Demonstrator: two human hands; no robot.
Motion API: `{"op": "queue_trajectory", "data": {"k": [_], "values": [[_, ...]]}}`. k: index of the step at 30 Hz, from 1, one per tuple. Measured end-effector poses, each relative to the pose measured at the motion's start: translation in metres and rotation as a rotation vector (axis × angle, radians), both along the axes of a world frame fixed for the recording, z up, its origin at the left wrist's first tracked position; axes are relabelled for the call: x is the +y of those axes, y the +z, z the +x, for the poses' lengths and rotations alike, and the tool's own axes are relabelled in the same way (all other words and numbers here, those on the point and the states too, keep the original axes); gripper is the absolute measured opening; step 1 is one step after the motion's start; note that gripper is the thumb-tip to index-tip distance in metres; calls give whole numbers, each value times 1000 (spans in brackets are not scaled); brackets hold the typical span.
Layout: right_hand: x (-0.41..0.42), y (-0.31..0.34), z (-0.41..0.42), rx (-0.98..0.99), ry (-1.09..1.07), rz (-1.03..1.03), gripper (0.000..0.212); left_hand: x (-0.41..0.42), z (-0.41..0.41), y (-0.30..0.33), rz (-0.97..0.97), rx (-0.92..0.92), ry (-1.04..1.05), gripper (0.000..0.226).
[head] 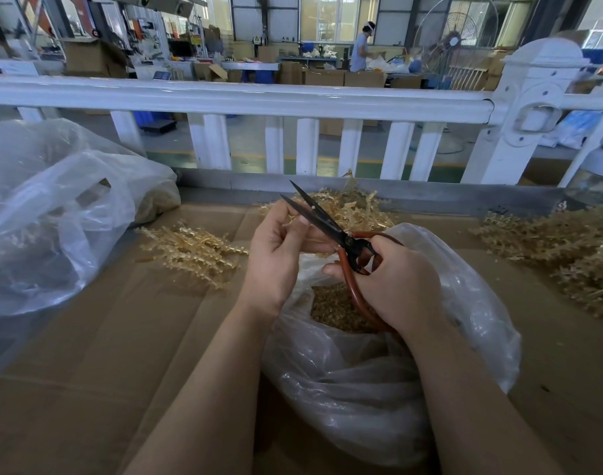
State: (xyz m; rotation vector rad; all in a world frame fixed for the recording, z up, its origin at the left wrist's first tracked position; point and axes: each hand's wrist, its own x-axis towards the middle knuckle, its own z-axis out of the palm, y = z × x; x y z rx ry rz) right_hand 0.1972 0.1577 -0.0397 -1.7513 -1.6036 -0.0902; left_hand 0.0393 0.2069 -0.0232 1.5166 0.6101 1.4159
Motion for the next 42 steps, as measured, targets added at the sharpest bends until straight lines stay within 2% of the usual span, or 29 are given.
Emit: {"op": "queue_trajectory", "data": {"k": [7,17,23,28,34,42], "values": [[1,-1,0,-24,-10,29,80,1,0,-2,3,39,49,19],[-2,-1,-2,5,30,67,86,2,0,-2,9,-9,15,18],[-2,0,-1,14,47,68,83,3,0,-2,-9,-12,17,19],[-2,1,-2,13,38,80,71,2,1,-1,-8,-9,34,18],[-1,-1,0,8,32,98,78,2,0,0,-7,-11,36,19],[0,-2,0,32,49,103,75,0,1,0,0,-25,24,20]]}}
